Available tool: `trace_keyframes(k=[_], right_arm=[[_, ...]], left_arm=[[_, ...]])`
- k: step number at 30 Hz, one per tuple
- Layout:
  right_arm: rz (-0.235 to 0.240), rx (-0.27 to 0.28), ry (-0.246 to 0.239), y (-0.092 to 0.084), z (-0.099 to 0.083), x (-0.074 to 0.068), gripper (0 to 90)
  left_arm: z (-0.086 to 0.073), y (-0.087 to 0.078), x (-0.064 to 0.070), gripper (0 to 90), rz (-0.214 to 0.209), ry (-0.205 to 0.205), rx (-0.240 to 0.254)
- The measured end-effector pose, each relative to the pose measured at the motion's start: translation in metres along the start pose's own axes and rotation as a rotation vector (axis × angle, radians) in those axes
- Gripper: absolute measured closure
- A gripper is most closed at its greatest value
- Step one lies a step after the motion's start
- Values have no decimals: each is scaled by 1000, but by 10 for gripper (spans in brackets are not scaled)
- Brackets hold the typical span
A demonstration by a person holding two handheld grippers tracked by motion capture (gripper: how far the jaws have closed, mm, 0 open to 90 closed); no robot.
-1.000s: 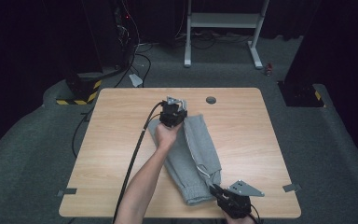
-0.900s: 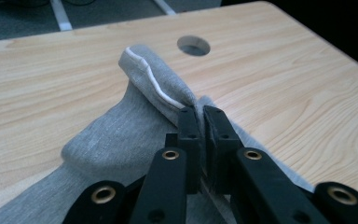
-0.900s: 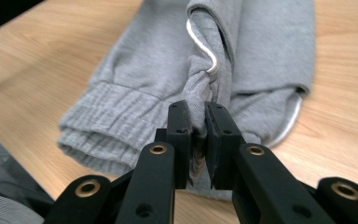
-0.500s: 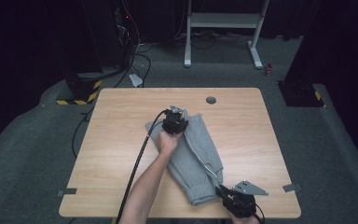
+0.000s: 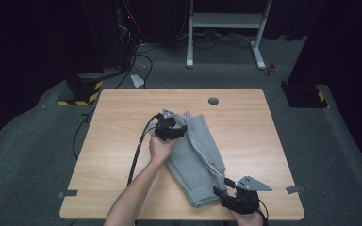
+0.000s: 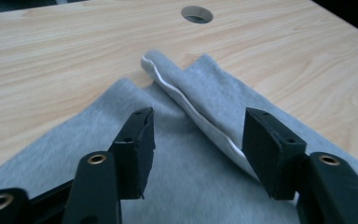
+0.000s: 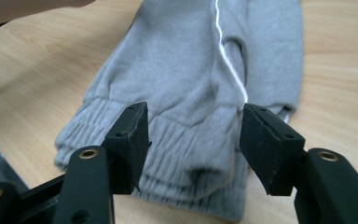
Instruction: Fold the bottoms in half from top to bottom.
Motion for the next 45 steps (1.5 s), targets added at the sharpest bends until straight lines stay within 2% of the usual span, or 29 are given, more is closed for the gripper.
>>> trace_keyframes(k=[3, 8, 12, 15, 18, 19, 21, 27, 30, 32, 34, 40, 45], right_arm=[[-6, 5, -10, 0, 4, 3, 414], [-17, -7, -25, 4, 12, 11, 410], [-15, -31, -34, 12, 15, 17, 407], [7, -46, -22, 17, 16, 18, 406], [18, -53, -21, 19, 16, 19, 407], [19, -65, -14, 20, 15, 19, 407], [17, -77, -19, 24, 13, 20, 406], [-1, -107, -24, 29, 8, 25, 405], [-10, -120, -27, 29, 3, 28, 405], [-16, -131, -24, 28, -1, 31, 405], [-12, -138, -13, 27, -4, 33, 408], [-12, -163, -3, 26, -13, 35, 415], [16, -178, 14, 30, -21, 32, 448]], left_arm=[[-9, -10, 0, 416, -19, 2, -11], [-32, -24, -3, 395, -10, 11, -48], [-51, -36, 2, 386, -30, 16, -71], [-73, -48, 14, 365, -79, 31, -106], [-91, -58, 24, 354, -103, 39, -129], [-91, -58, 24, 350, -103, 39, -129], [-106, -67, 33, 346, -119, 37, -143], [-127, -83, 55, 327, -149, 15, -152], [-140, -87, 68, 314, -163, 22, -174], [-148, -88, 76, 312, -159, 46, -178], [-152, -88, 79, 318, -134, 75, -178], [-159, -75, 71, 339, -79, 93, -216], [-157, -70, 66, 388, -55, 133, -201]])
Point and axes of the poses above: each handheld gripper's, and its own axes: y roughly forward along the jaws, z roughly out of its top, x roughly to its right, the point moved 10 cm from there along y, roughly forward along the jaws, and after that the axes turned 11 degrees about -y, right-handed, at the moved point
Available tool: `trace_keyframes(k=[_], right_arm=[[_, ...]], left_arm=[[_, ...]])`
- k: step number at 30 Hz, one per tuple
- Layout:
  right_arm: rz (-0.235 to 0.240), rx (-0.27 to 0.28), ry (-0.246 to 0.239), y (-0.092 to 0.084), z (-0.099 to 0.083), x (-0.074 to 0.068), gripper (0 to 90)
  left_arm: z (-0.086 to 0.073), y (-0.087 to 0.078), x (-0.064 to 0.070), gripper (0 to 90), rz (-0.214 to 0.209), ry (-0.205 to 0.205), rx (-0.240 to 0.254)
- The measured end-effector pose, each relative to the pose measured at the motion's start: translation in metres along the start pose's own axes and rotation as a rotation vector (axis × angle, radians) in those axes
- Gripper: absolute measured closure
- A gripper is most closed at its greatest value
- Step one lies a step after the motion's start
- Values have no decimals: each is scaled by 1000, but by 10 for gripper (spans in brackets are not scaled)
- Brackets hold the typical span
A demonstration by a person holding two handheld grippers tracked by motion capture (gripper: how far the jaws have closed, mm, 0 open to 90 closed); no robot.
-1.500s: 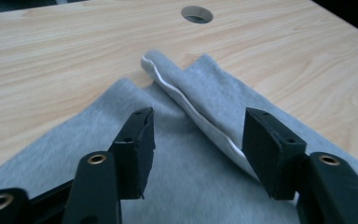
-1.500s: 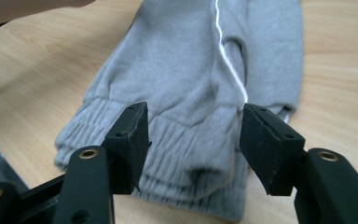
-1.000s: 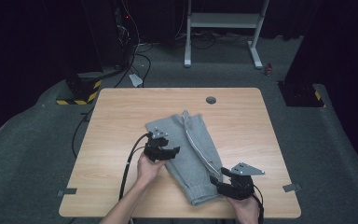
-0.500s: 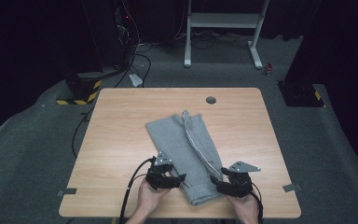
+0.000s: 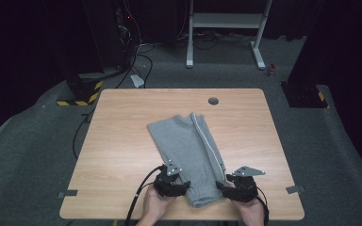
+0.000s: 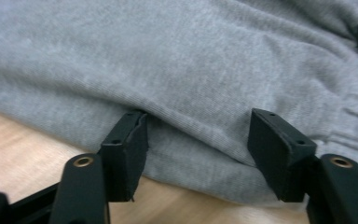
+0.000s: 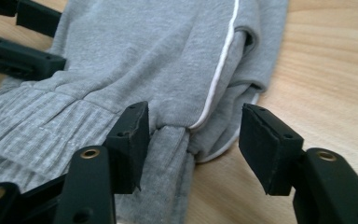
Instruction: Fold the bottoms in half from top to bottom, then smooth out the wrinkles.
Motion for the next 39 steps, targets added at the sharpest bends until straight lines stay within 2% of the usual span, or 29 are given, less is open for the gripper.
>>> trace_keyframes(k=[1, 2, 3, 6, 13, 14, 15, 19, 25, 26, 27, 28, 29, 30, 31, 35, 39], right_arm=[[6, 2, 1, 1, 0, -1, 456], [10, -2, 1, 2, 1, -3, 459], [10, 1, -9, 3, 2, -4, 462], [34, 1, 6, 10, 5, -13, 462], [76, 12, -30, 29, 19, -44, 461], [76, 12, -30, 29, 19, -44, 461], [91, 8, -42, 34, 22, -53, 457], [111, 11, -71, 39, 27, -63, 449], [123, 13, -111, 41, 28, -77, 446], [127, 12, -118, 41, 29, -79, 445], [128, 11, -126, 41, 29, -81, 442], [130, 11, -131, 40, 29, -82, 438], [130, 11, -131, 40, 29, -82, 438], [122, 14, -134, 38, 30, -81, 431], [123, 22, -136, 37, 30, -81, 430], [97, 72, -120, 25, 34, -74, 442], [84, 62, -120, 23, 31, -71, 446]], left_arm=[[1, 1, -3, 398, 12, 18, 8], [2, 2, -5, 405, 11, 15, 10], [3, 1, -9, 410, 22, 30, 6], [5, 0, -23, 416, 56, 34, 15], [7, -9, -60, 415, 116, -12, 41], [7, -9, -60, 410, 116, -12, 41], [5, -11, -68, 403, 132, -12, 42], [3, -16, -77, 376, 134, -26, 55], [-1, -22, -87, 352, 125, -60, 39], [-1, -22, -87, 348, 125, -60, 39], [-1, -25, -86, 346, 96, -99, 35], [0, -30, -83, 347, 73, -113, 56], [0, -30, -83, 350, 73, -113, 56], [1, -33, -80, 350, 55, -116, 66], [2, -39, -72, 348, 17, -112, 88], [1, -53, -49, 339, -43, -66, 110], [-8, -51, -37, 339, -46, -29, 78]])
Point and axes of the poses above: each handheld gripper's, and its own axes: y roughly forward along the jaws, z roughly out of its top, x roughly to its right, the point moved 10 cm from there along y, roughly forward along the jaws, and after that the axes turned 11 degrees about -y, right-handed, at the moved point
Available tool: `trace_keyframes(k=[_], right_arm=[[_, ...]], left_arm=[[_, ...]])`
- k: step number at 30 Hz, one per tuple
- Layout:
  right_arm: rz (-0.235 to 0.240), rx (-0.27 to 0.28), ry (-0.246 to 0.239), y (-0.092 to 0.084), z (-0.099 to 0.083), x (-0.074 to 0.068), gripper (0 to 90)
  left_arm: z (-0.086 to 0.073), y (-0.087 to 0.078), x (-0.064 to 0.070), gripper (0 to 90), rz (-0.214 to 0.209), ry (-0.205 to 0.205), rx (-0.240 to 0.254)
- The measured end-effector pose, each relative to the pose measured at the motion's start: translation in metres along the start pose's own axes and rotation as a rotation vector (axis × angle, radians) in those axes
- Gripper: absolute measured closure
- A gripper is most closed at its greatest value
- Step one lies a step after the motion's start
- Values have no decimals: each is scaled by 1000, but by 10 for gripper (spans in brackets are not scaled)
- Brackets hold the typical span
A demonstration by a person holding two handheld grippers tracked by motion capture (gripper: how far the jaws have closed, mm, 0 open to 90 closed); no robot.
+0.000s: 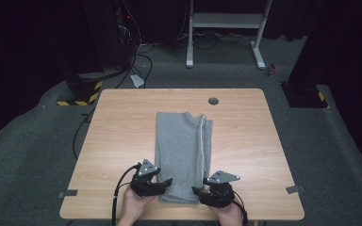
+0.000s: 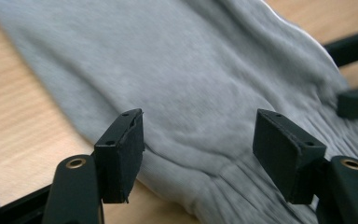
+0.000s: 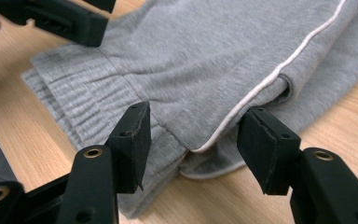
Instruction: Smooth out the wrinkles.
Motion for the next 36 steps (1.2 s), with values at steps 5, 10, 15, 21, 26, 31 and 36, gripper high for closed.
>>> trace_keyframes(k=[5, 10, 15, 21, 26, 31, 36], right_arm=[[-1, -16, 14, -1, -9, 3, 447], [2, -32, 18, -5, -15, 4, 442], [-2, -22, 3, -11, -14, 4, 442], [-63, 47, 23, -27, 4, 21, 449], [-120, 17, 24, -16, 15, 38, 514], [-179, 17, -30, 1, 29, 48, 638], [-135, -49, -106, 33, 38, 36, 719]], left_arm=[[-13, 7, -4, 330, 64, 69, -15], [-18, 8, -1, 325, 40, 49, 0], [-15, 5, -1, 322, 7, 37, 12], [-4, 1, -7, 335, 9, 48, 43], [9, 4, -10, 347, 20, 31, 65], [22, 19, -24, 365, 82, 33, 64], [25, 38, -36, 372, 95, -9, 47]])
Point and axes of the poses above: each handheld gripper's, and its own axes: y roughly forward along the jaws, z roughly out of its top, x roughly to its right, the point moved 10 cm from there along y, roughly forward along the jaws, and after that the axes turned 11 degrees about -y, right-handed, at the moved point
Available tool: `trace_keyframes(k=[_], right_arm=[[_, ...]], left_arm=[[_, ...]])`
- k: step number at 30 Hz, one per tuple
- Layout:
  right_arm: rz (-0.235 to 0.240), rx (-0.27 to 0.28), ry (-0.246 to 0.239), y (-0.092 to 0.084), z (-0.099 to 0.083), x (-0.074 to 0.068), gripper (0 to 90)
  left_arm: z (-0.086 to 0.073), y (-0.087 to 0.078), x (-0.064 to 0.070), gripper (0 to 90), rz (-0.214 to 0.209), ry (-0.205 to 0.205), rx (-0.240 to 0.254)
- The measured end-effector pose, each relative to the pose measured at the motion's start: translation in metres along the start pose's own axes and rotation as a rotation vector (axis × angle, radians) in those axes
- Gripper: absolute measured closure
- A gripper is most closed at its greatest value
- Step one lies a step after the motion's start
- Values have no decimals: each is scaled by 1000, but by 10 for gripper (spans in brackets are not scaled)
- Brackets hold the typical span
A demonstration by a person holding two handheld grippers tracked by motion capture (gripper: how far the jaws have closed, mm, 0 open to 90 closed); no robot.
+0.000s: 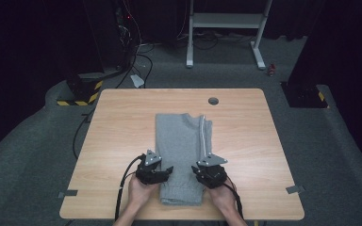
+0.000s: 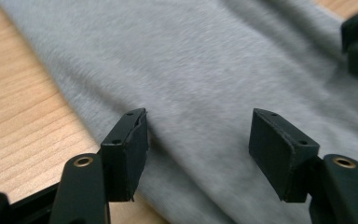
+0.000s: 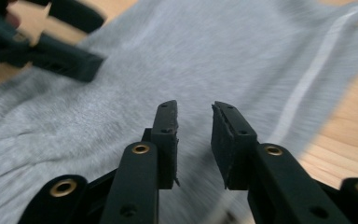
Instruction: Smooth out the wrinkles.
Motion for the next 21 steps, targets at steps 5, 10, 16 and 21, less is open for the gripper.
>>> trace_keyframes(k=[5, 10, 16, 21], right_arm=[[-27, -59, 4, 11, -14, 7, 719], [-65, -60, 36, -3, -33, 22, 706], [-75, -47, 84, -16, -40, 33, 666], [-100, -24, 65, -13, -23, 36, 667]], left_arm=[[-6, 4, -5, 371, 35, 15, -33], [-7, 5, -5, 372, 41, 26, -31], [-7, 5, -5, 372, 38, 7, -26], [0, 9, -7, 378, 41, 3, -17]])
Point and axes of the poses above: each handheld gripper's, and its own axes: y roughly forward along the jaws, z roughly out of its top, x roughly to its right, the point moved 10 cm from there along y, roughly forward along the jaws, and after that the axes turned 11 degrees about -y, right-handed, at the moved point
